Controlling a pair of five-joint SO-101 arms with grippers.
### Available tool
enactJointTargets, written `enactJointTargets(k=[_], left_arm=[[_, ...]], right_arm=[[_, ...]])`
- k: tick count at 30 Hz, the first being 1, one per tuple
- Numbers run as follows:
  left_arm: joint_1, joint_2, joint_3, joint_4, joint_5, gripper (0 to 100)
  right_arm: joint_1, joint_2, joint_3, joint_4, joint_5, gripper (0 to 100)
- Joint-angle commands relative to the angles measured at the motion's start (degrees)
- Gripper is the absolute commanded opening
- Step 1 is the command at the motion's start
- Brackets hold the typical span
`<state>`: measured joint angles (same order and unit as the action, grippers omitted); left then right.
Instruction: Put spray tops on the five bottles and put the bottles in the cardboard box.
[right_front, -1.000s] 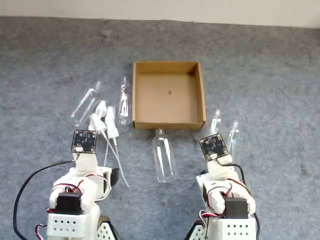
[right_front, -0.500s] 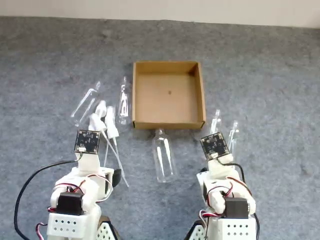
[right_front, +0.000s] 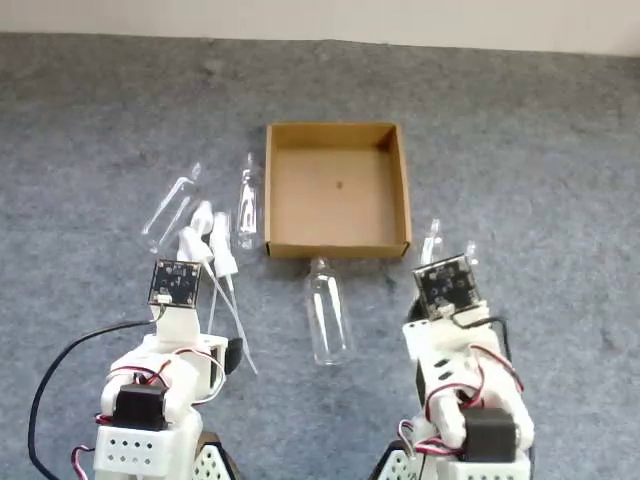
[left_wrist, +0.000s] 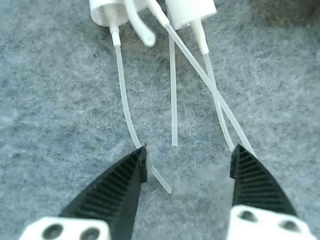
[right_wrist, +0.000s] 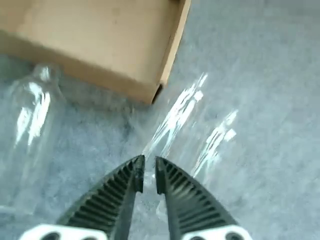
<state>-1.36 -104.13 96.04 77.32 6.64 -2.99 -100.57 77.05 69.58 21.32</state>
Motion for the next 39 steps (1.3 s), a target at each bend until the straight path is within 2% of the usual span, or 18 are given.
enactJointTargets(k=[1, 10, 16, 22, 28, 31, 34, 39], left_arm=[[1.0, -0.4, 1.1, 0.2, 0.5, 22], [0.8, -0.4, 1.1, 0.2, 0.4, 22], [0.8, -0.4, 1.1, 0.2, 0.4, 22], [0.8, -0.4, 1.1, 0.2, 0.4, 22], [0.8, -0.4, 1.1, 0.2, 0.4, 22], [0.8, -0.4, 1.1, 0.2, 0.4, 22], [0.9, -0.4, 1.1, 0.2, 0.4, 22], [1.0, -0.4, 1.1, 0.2, 0.4, 22]], right_arm=[[0.7, 15.1, -11.6, 0.0, 0.0, 9.8], [0.3, 64.4, -41.9, 3.6, -10.1, 19.9], [-3.2, 84.6, -55.2, 5.5, -16.0, 23.1], [-3.6, 93.4, -55.4, 1.4, -19.3, 23.1], [-1.5, 99.9, -55.3, 1.0, -18.8, 22.7], [1.8, 101.8, -55.3, -1.3, -18.5, 15.2], [4.8, 102.3, -55.3, -1.9, -13.9, 7.8], [4.4, 102.2, -55.8, -0.4, -12.8, 7.4]])
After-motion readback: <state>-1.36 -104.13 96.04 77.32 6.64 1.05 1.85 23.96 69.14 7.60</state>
